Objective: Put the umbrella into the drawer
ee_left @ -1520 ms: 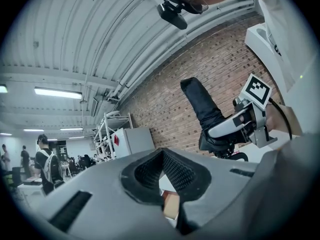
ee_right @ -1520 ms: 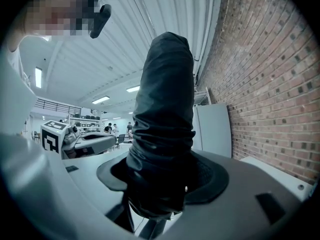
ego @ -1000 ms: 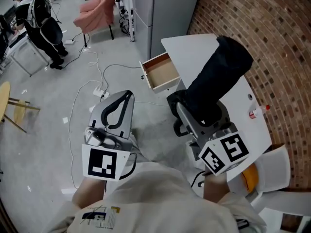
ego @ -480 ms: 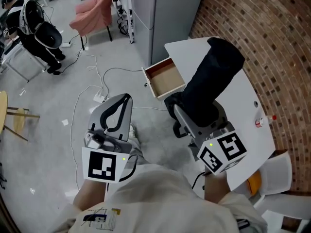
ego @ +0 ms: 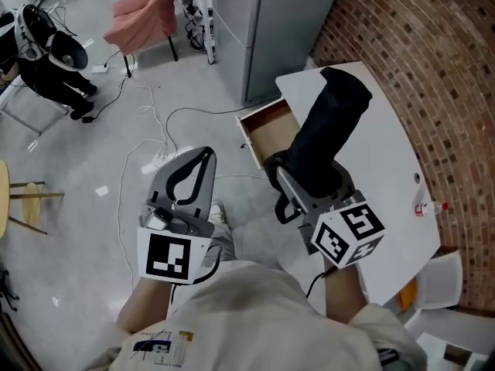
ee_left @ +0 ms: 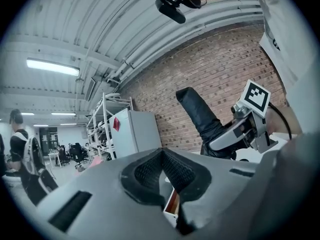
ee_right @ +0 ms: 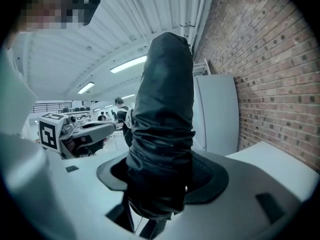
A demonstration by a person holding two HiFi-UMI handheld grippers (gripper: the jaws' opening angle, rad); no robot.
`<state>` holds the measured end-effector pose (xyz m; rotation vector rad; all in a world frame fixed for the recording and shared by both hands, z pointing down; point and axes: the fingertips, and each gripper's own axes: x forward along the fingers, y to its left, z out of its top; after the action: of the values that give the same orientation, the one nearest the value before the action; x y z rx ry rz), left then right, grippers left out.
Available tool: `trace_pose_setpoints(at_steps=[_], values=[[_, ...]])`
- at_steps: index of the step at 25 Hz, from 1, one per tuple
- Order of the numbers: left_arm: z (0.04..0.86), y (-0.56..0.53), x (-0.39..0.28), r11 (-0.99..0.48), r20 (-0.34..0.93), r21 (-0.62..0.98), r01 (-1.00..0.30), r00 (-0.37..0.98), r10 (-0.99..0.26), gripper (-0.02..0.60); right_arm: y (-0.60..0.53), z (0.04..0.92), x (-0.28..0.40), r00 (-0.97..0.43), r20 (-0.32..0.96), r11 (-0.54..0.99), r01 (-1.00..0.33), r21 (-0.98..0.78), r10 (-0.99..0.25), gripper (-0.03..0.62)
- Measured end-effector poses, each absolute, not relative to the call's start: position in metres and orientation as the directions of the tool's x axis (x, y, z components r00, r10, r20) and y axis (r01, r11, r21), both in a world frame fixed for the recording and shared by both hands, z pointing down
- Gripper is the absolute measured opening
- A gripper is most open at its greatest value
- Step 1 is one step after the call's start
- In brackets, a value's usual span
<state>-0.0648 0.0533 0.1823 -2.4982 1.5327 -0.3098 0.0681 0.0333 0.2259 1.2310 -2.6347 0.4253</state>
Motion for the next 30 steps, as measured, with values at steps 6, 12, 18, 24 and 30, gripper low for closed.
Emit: trace_pose_setpoints(at_steps=[6, 12, 18, 24, 30], values=[[0.208, -0.028, -0.099, -0.498, 0.130, -0.238, -0.834, 0.481, -0.867, 0.008, -0.033, 0.257, 0.037, -0.585, 0.378, 0.538, -0.810, -0.234, -0.717, 0.273], [0.237, -0.094, -0.107, -0.585, 0.181, -0.210, -0.783, 0.557, -0.811, 0.008, -0.086, 0.302, 0.025, -0.512, 0.465, 0.451, -0.858, -0.246, -0.722, 0.273], [0.275, -0.137, -0.092, -0.656, 0.232, -0.150, -0.740, 0.618, -0.751, 0.008, -0.121, 0.361, 0.034, -0.459, 0.559, 0.359, -0.889, -0.286, -0.691, 0.273], [0.330, -0.178, -0.072, -0.627, 0.278, -0.011, -0.779, 0.600, -0.750, 0.008, -0.156, 0.440, 0.060, -0.430, 0.654, 0.291, -0.903, -0.316, -0.623, 0.273], [0.384, -0.221, -0.065, -0.579, 0.292, 0.012, -0.815, 0.557, -0.778, 0.008, -0.184, 0.522, 0.073, -0.449, 0.723, 0.253, -0.893, -0.371, -0.525, 0.273]])
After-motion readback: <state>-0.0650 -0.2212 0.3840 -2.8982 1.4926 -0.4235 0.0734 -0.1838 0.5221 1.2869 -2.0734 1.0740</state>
